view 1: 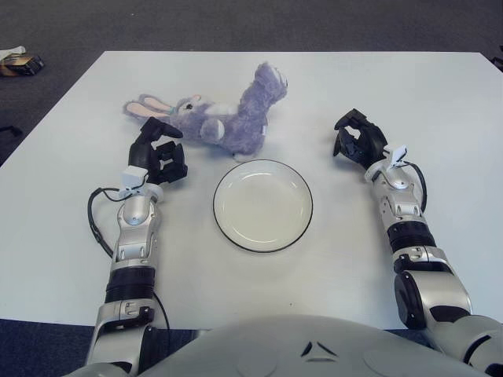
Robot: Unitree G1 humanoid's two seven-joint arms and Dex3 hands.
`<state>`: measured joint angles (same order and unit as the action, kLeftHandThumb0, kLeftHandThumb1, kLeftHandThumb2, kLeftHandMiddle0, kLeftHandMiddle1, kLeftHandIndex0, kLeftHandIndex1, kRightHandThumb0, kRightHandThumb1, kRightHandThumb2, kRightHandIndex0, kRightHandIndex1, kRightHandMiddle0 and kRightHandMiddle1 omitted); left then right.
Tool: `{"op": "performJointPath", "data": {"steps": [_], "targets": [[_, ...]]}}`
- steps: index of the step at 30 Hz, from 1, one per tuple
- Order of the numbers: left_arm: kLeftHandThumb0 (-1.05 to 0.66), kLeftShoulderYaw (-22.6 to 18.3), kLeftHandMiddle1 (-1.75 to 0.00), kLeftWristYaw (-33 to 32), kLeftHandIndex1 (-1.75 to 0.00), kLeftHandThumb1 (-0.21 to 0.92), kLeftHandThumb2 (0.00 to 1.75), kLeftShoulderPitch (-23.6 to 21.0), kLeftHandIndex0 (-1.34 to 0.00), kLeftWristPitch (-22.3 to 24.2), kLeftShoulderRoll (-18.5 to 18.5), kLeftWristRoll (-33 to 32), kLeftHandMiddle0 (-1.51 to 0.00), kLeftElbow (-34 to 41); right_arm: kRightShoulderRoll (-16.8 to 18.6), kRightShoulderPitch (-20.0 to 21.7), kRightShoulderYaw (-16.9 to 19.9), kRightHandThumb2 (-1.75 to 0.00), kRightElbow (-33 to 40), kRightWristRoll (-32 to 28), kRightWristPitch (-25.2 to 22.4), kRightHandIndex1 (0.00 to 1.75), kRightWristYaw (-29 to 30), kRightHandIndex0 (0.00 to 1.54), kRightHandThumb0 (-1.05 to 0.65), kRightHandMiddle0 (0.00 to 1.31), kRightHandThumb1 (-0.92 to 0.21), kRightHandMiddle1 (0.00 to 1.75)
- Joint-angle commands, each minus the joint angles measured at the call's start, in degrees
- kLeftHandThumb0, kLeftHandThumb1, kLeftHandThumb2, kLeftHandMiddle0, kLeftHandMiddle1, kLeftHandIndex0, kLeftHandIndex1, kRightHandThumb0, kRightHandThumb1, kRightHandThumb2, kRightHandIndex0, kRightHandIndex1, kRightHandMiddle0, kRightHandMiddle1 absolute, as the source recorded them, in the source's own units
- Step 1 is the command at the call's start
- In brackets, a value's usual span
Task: Put the doll into the plate.
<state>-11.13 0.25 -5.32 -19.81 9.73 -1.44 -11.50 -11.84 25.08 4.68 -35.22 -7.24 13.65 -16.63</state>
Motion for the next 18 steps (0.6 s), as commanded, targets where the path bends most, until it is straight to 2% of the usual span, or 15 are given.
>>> {"op": "performJointPath", "data": {"steps": [1,8,10,14,16,18], "targets": [[-0.41,0.65,-1.75,-0.21,-1.75,0.54,1.04,3.67,-0.44,-2.53,-0.98,1.03,-1.13,-4.13,0.80,-2.85,-1.06,-0.75,-2.95,1.19,-2.45,1.75,-0.41,0.84,-0.37,0.29,-0.76,1.75],[-0.40,1.47,-1.75,-0.09,-1.75,0.58,0.99,3.28,-0.41,-9.14,-0.08,2.95,-1.06,-7.12,0.58,-2.88,-0.92,-0.75,-3.14,0.81,-2.74,1.75,-1.02,0.84,-0.37,0.29,-0.76,1.75],[-0.40,1.89,-1.75,-0.32,-1.75,0.61,0.95,3.12,-0.39,-11.34,0.36,4.04,-0.97,-8.08,0.43,-2.89,-0.80,-0.74,-3.16,0.73,-2.88,1.75,-1.15,0.83,-0.37,0.29,-0.76,1.75],[-0.39,3.06,-1.73,-3.62,-1.75,0.66,0.88,2.57,-0.36,-16.98,2.06,10.27,-0.85,-8.81,0.12,-2.84,-0.62,-0.74,-3.45,0.84,-2.82,1.75,-1.11,0.83,-0.37,0.29,-0.76,1.75],[-0.39,3.34,-1.71,-4.87,-1.75,0.67,0.86,2.42,-0.35,-18.28,2.40,12.07,-0.77,-8.88,0.03,-2.78,-0.55,-0.74,-3.62,0.82,-2.74,1.75,-1.19,0.84,-0.37,0.29,-0.77,1.75],[-0.20,3.57,-1.65,-5.68,-1.75,0.58,0.97,2.35,-0.31,-19.08,2.57,12.93,-0.67,-9.22,-0.05,-2.76,-0.51,-0.74,-3.76,0.79,-2.66,1.75,-1.26,0.84,-0.37,0.29,-0.77,1.75]]}}
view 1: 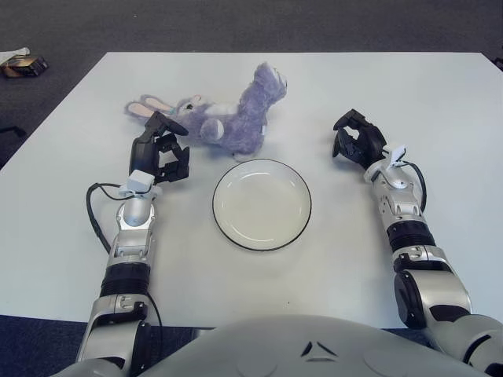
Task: Put the doll into the plate.
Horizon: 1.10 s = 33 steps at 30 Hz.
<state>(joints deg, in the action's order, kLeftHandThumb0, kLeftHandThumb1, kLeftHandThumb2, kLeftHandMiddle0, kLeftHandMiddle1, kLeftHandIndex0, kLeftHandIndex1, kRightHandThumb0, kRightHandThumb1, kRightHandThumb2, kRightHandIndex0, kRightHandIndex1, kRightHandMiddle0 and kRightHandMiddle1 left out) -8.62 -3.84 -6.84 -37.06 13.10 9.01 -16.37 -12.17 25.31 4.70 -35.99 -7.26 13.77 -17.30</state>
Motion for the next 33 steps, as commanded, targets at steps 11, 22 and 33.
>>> {"op": "performJointPath", "data": {"steps": [11,22,33], "targets": [[-0.40,1.72,-1.18,-5.49,-1.46,0.66,0.83,7.05,-0.06,-3.57,2.43,12.21,-0.03,2.52,0.07,-2.59,-0.56,-0.73,-4.23,0.97,-2.51,1.75,-0.86,0.84,-0.37,0.28,-0.77,1.75],[-0.67,1.06,-0.80,-9.48,-0.98,0.63,0.74,8.54,0.00,-1.76,5.80,18.57,0.00,6.71,0.36,-2.36,-0.54,-0.74,-4.59,0.91,-2.62,1.75,-0.78,0.82,-0.37,0.29,-0.77,1.75],[-0.72,0.45,-0.62,-5.97,-0.79,0.63,0.67,10.34,0.00,7.43,8.96,20.26,0.00,15.93,0.92,-2.12,-0.73,-0.74,-4.99,1.06,-2.58,1.75,-0.01,0.82,-0.37,0.29,-0.77,1.75]]}}
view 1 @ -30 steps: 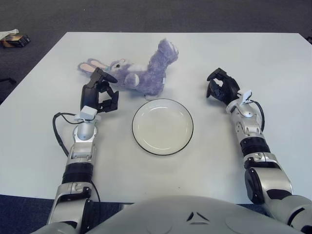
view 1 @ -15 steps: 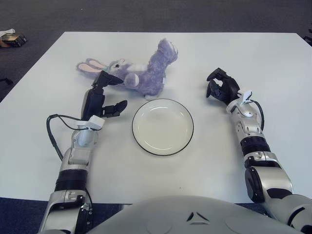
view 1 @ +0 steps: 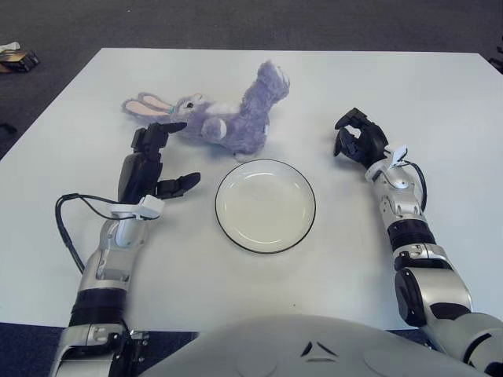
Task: Put the doll into the plate.
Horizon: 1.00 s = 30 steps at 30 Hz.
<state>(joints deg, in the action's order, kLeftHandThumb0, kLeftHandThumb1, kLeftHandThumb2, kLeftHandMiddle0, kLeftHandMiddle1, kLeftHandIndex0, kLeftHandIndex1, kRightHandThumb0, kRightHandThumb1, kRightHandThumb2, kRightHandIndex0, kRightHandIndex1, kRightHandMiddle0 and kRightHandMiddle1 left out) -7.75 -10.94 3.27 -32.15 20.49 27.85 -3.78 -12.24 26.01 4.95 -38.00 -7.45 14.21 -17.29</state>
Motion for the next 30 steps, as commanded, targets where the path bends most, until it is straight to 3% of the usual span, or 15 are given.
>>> {"op": "performJointPath", "data": {"steps": [1,7,10,14,20,30], "targets": [[-0.73,-0.40,-0.58,1.35,-0.76,0.63,0.66,0.17,0.00,3.20,1.79,1.70,0.00,3.98,1.02,-2.82,-0.98,-0.74,-2.97,1.21,-3.04,1.75,-0.01,0.82,-0.37,0.29,-0.77,1.75],[-0.77,-0.47,-0.39,4.55,-0.59,0.62,0.62,1.10,0.00,11.89,3.00,6.44,0.00,11.13,1.25,-2.80,-0.97,-0.74,-3.02,1.11,-2.84,1.75,0.06,0.81,-0.37,0.29,-0.77,1.75],[-0.79,-0.30,-0.22,8.79,-0.47,0.61,0.60,2.91,0.00,19.09,3.68,10.94,0.00,17.36,1.32,-2.73,-0.95,-0.74,-3.17,1.21,-2.62,1.75,0.16,0.81,-0.37,0.29,-0.77,1.75],[-0.82,0.44,-0.05,11.32,-0.33,0.60,0.57,3.67,0.00,24.52,4.29,15.71,0.00,20.91,1.36,-2.66,-0.98,-0.74,-3.28,1.28,-2.54,1.75,0.18,0.82,-0.37,0.29,-0.77,1.75],[-0.86,2.05,0.00,10.91,-0.21,0.59,0.54,3.23,0.00,28.85,4.67,23.01,0.00,22.99,1.36,-2.64,-0.91,-0.73,-3.36,1.12,-2.49,1.75,-0.07,0.82,-0.37,0.28,-0.77,1.75],[-0.79,4.36,0.00,9.84,-0.18,0.50,0.57,1.44,0.00,30.44,5.23,26.32,0.00,22.34,1.19,-2.59,-0.97,-0.73,-3.56,1.11,-2.47,1.75,-0.49,0.82,-0.37,0.28,-0.78,1.75]]}}
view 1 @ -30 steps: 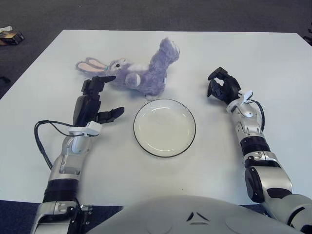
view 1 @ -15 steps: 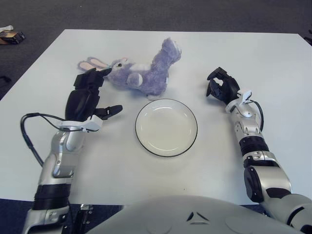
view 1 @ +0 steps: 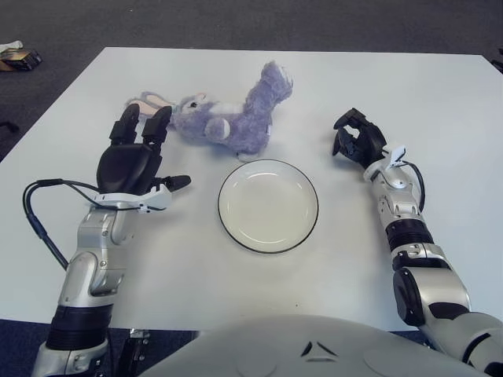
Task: Put the doll into the plate.
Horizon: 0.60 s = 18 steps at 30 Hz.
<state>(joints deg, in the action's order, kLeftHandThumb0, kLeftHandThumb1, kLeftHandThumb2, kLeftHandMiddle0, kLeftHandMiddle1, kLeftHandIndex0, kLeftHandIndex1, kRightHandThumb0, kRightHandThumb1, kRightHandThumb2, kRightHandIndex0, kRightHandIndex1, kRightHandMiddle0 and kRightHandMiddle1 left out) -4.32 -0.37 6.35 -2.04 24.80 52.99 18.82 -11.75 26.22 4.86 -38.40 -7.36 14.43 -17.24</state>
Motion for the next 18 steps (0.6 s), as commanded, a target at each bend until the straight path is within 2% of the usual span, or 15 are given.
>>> {"op": "performJointPath", "data": {"steps": [1,10,13,18], "targets": [[-0.80,1.20,0.00,-0.79,-0.17,0.50,0.58,-1.97,0.00,0.35,1.04,1.28,0.00,-0.58,0.68,-2.79,-0.91,-0.73,-3.20,1.04,-2.69,1.75,-0.60,0.82,-0.37,0.28,-0.78,1.75],[-0.85,3.44,0.00,-3.25,-0.11,0.51,0.59,-4.83,0.00,-0.74,1.94,2.48,0.00,-3.63,0.62,-2.51,-1.07,-0.73,-3.85,1.23,-2.20,1.75,-0.62,0.82,-0.37,0.28,-0.78,1.75],[-0.84,4.38,0.00,-5.06,-0.14,0.51,0.59,-6.52,0.00,-1.76,2.40,2.44,0.00,-5.88,0.63,-2.49,-1.13,-0.73,-3.87,1.19,-2.20,1.75,-0.74,0.82,-0.37,0.28,-0.77,1.75],[-0.79,5.39,0.00,-9.46,-0.29,0.48,0.64,-8.36,0.00,-4.99,3.55,1.64,0.00,-9.28,0.58,-2.43,-1.28,-0.73,-3.83,1.38,-2.51,1.74,-0.45,0.82,-0.37,0.29,-0.77,1.75]]}}
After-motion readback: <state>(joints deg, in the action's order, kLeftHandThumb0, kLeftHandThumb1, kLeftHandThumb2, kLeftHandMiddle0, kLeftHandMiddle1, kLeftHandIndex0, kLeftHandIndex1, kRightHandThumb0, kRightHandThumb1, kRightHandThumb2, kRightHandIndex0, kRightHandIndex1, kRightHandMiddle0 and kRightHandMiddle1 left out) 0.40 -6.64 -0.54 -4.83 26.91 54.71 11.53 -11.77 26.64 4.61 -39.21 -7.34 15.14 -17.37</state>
